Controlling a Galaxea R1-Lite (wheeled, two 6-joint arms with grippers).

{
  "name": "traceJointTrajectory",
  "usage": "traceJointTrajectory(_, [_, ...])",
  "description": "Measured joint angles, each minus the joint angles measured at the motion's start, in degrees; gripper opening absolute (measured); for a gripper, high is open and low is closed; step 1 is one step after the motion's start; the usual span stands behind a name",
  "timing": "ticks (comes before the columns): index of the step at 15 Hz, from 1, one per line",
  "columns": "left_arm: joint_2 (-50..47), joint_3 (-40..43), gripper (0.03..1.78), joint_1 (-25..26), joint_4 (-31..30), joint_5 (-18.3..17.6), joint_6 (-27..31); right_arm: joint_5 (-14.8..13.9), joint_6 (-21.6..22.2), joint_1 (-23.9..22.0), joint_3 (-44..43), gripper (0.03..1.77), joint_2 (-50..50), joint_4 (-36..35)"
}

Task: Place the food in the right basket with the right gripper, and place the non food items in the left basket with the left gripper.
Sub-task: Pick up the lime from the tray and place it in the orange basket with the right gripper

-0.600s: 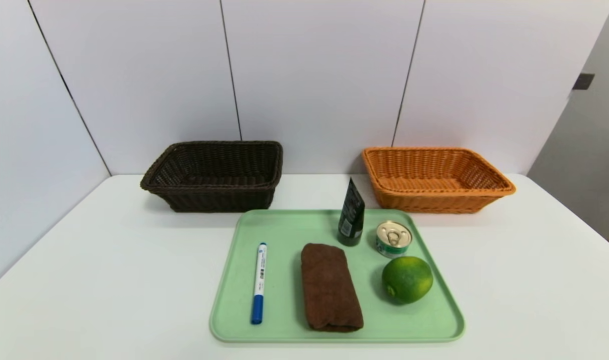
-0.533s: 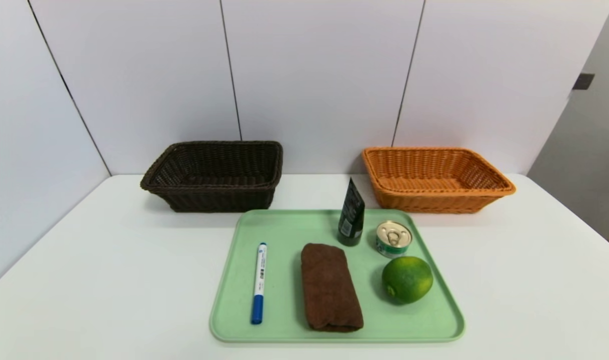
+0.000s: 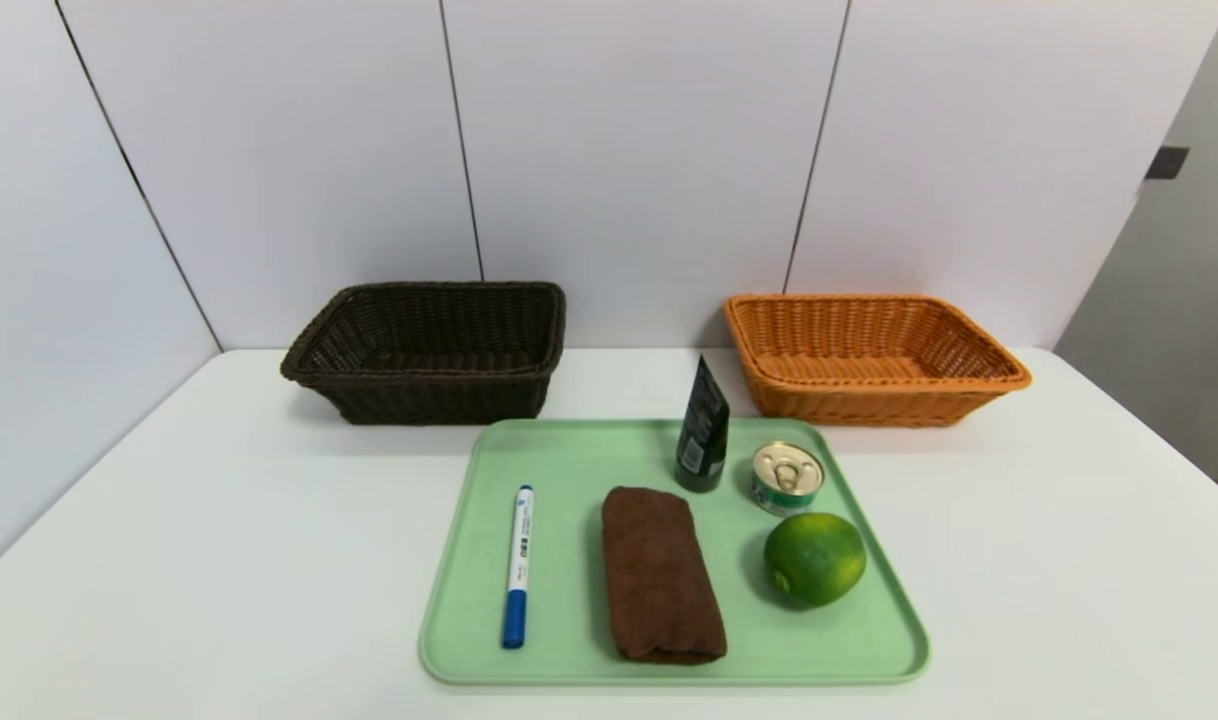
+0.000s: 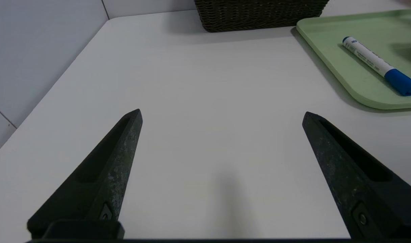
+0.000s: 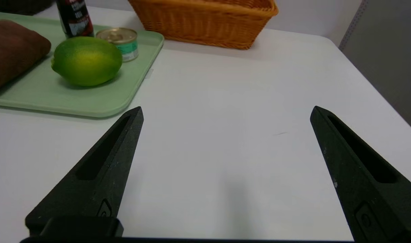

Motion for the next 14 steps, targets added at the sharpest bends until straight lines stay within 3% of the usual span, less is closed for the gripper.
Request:
traceJointTrajectory(5, [4.8,-15.7,1.69,0.0,18.2,-1.7,-1.2,3.3,4.9,-0.2,-15.4,1.71,9.6,6.7])
traceJointTrajectory(11, [27.6,-34.7,1.69,0.0,22.3,-5.7,-6.7,5.1,12.9,0.1,-35.1,1.71,33.7,8.0])
traceJointTrajectory(14, [40.9,-43.7,1.69,-0.5,23.1,-7.4,-7.6,5.6,16.0,5.3,-41.8,1.71,45.4,8.3])
